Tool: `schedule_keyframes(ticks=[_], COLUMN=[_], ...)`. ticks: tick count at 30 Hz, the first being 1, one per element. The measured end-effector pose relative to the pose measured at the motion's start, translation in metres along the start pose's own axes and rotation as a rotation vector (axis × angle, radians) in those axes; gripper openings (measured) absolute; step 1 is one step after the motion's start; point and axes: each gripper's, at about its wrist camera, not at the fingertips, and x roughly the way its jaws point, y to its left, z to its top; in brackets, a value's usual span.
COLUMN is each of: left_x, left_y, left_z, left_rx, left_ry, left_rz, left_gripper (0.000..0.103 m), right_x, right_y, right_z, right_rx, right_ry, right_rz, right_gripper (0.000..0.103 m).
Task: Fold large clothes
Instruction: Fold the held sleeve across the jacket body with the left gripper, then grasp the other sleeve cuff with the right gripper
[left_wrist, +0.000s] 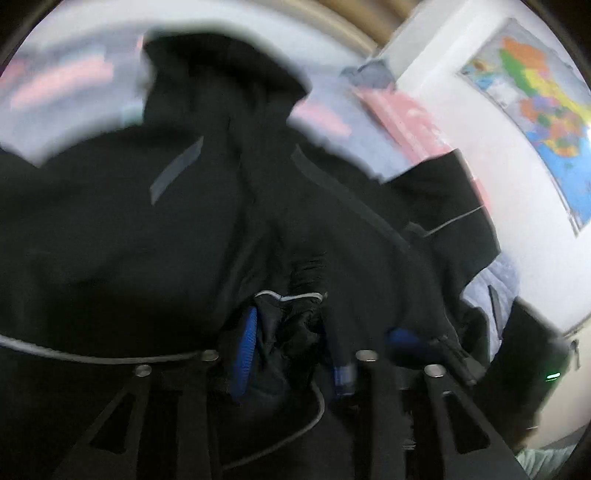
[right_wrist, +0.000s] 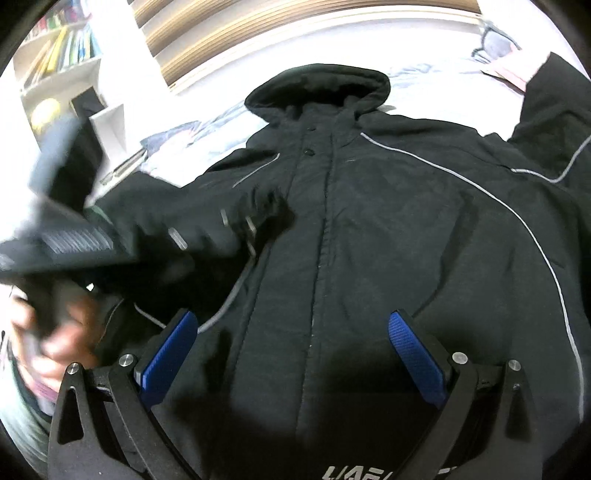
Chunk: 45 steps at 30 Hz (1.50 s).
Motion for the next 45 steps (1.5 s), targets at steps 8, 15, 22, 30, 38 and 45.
schedule_keyframes(ticks=[8,15,22,30,38,45], left_x=[-0.081,-0.172,-0.2,-0.209,-0.138,-0.016], left_y=[-0.002,0.011,0.065,0.049,0.006,0.022], left_z=[-0.006,-0.028,-0.047,-0.041,-0.004,0.003], left_rx=[-0.065,-0.026,-0.194,-0.102,0.02,-0.006], left_ry=[-0.154,-0.321,-0.372,-0.417,-0.304,-0.003], left_rz=[-0.199,-0.035,0.094,0.159,0.224,0.408], left_gripper=[0.072,0.074,0.074,0.074,0.074,0.074], right_x=[0.002,0.03,0.061,-0.03,-0.088,-0.042], right_y=[0.012,0.03,0.057,0.04,-0.063,-0.14], right_z=[0.013,0.055,0.064,0.092,0.103,0.077], right_rx=[-0.029,-0.014,-0.09,-0.147,-0.086,0.018], right_ry=[0.093,0.214,0.213,-0.021,-0.055,0.164], right_rz=[-0.015,0.03,0.021,-0.04,-0.25,-0.285], right_gripper=[0.103,0.103,0.047,0.038,0.038,0.042])
